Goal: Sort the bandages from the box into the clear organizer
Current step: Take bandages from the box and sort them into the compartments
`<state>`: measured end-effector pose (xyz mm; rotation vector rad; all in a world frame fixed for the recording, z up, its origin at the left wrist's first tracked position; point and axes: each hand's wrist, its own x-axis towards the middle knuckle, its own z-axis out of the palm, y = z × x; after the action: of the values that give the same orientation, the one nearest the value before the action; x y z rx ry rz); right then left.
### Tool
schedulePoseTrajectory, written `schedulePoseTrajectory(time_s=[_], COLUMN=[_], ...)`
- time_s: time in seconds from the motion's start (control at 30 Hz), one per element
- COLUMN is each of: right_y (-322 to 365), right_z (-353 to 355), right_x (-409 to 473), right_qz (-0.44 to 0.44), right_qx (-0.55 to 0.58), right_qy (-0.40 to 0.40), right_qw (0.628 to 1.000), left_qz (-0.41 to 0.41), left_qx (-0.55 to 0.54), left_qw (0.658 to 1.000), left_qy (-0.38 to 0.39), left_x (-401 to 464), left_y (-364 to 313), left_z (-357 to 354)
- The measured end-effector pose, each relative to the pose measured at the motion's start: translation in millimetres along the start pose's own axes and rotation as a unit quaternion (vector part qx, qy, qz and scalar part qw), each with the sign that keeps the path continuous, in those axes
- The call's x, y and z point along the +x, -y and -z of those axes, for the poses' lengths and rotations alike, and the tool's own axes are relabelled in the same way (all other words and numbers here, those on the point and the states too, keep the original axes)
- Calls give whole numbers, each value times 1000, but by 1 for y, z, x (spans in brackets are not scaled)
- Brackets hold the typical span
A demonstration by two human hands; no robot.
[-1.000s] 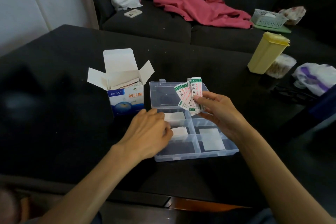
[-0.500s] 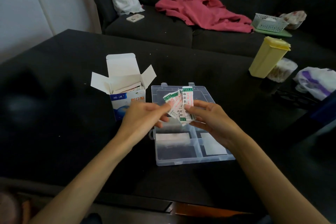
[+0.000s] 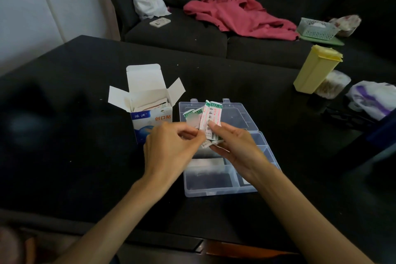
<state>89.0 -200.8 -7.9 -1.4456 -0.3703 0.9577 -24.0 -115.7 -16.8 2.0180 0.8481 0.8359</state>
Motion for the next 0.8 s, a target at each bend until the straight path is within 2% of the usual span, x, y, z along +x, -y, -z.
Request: schedulePoseTrajectory(time_s=[0.13,0.2,0.23,0.27,0.3,0.37,0.4,0.43,0.5,0.57,0.63,0.7,0.8], right_y=[2,2,1,-1,-3,-8,-9,-10,-10,-11,-13,-15,-16], right_z=[2,4,5,7,9,17,20,22,21,20,20,20,22], right_x=[1,2,2,2,3,6,7,7,5,5,6,6,4], right_qz=[-2,21,67,150,265,484,549,584,607,619,625,619,605], right_qx=[-26,-42,-77,-153,-256,-441,-493,-524,-555,-560,-562,-572,-577], right_qy=[-5,-20,-47,-92,-144,-177,-162,-142,-115,-111,-102,-85,-62], right_qw=[1000,999,994,972,918,734,655,604,557,539,532,531,546], left_qz=[64,74,74,84,116,236,289,321,337,319,301,292,277], left_qx=[-34,-7,-2,-20,-62,-180,-237,-280,-335,-349,-310,-274,-273], left_qw=[992,990,992,991,986,942,910,884,853,850,870,888,895], left_qy=[106,118,106,98,103,156,179,194,217,234,237,224,217], left_x=[6,9,12,14,17,24,27,29,30,28,25,24,24], left_y=[2,3,2,0,-4,-12,-14,-13,-10,-8,-6,-2,1], left_z=[-1,4,8,12,16,26,30,33,40,43,40,36,33])
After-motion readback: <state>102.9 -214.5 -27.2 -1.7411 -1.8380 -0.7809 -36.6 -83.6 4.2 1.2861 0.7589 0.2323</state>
